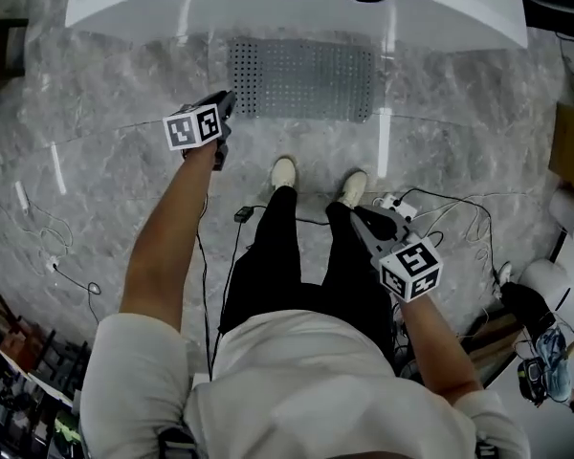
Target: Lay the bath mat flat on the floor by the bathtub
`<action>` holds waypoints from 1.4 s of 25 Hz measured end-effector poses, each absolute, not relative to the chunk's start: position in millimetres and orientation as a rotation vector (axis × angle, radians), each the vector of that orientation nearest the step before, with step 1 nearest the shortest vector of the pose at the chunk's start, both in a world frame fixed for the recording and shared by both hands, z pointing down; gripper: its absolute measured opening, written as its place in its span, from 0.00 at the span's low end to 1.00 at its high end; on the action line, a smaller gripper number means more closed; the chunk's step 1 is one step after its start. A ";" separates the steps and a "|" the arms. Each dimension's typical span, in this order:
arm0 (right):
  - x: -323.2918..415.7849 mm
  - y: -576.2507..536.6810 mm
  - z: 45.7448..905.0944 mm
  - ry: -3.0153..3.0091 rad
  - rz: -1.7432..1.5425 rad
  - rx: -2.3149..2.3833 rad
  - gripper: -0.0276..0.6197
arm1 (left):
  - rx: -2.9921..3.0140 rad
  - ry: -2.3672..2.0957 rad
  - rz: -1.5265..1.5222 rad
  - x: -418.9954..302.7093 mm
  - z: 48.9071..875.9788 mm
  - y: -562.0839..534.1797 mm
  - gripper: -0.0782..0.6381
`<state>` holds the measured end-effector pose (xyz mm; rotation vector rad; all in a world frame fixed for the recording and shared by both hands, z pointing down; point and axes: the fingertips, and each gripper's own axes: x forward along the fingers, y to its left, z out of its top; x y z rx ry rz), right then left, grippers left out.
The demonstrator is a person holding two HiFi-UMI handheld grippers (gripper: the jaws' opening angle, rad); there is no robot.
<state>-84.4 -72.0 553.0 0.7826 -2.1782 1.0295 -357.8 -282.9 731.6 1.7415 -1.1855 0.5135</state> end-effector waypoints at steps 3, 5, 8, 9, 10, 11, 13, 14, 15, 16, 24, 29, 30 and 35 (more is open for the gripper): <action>-77.7 -64.8 532.8 -2.187 0.984 0.792 0.10 | 1.788 -1.191 0.489 -356.6 694.5 -260.6 0.22; -69.3 -55.9 522.7 -2.192 0.953 0.797 0.10 | 1.824 -1.186 0.444 -346.6 667.3 -240.7 0.21; -57.2 -41.2 509.7 -2.209 0.922 0.807 0.08 | 1.895 -1.156 0.405 -326.3 625.2 -204.8 0.20; -53.8 -35.9 505.1 -2.220 0.916 0.809 0.08 | 1.924 -1.140 0.400 -318.0 611.0 -192.7 0.20; -50.1 -28.9 500.6 -2.230 0.911 0.809 0.08 | 1.953 -1.122 0.395 -309.1 596.7 -179.6 0.20; -45.9 -20.3 496.2 -2.239 0.903 0.805 0.08 | 1.979 -1.107 0.385 -300.1 582.3 -165.2 0.20; -35.9 -0.4 487.6 -2.255 0.877 0.799 0.08 | 2.018 -1.085 0.354 -282.4 553.5 -133.5 0.20; -30.8 9.7 483.0 -2.265 0.862 0.801 0.07 | 2.040 -1.076 0.343 -273.4 540.0 -117.2 0.19; -25.7 19.2 478.0 -2.278 0.845 0.809 0.07 | 2.069 -1.065 0.343 -264.1 527.6 -101.3 0.19; -20.6 27.8 472.9 -2.292 0.825 0.820 0.07 | 2.104 -1.052 0.354 -254.3 516.4 -86.0 0.19; 19.4 108.3 435.1 -2.360 0.727 0.849 0.06 | 2.314 -0.862 0.444 -165.1 440.6 49.1 0.17; 27.8 143.0 414.1 -2.408 0.747 0.855 0.06 | 2.367 -0.813 0.413 -136.5 393.4 105.9 0.16; 24.4 146.7 411.7 -2.421 0.743 0.840 0.06 | 2.376 -0.807 0.410 -135.0 385.3 112.7 0.16; 14.9 161.0 399.8 -2.462 0.690 0.808 0.06 | 2.419 -0.769 0.430 -126.0 363.9 139.5 0.16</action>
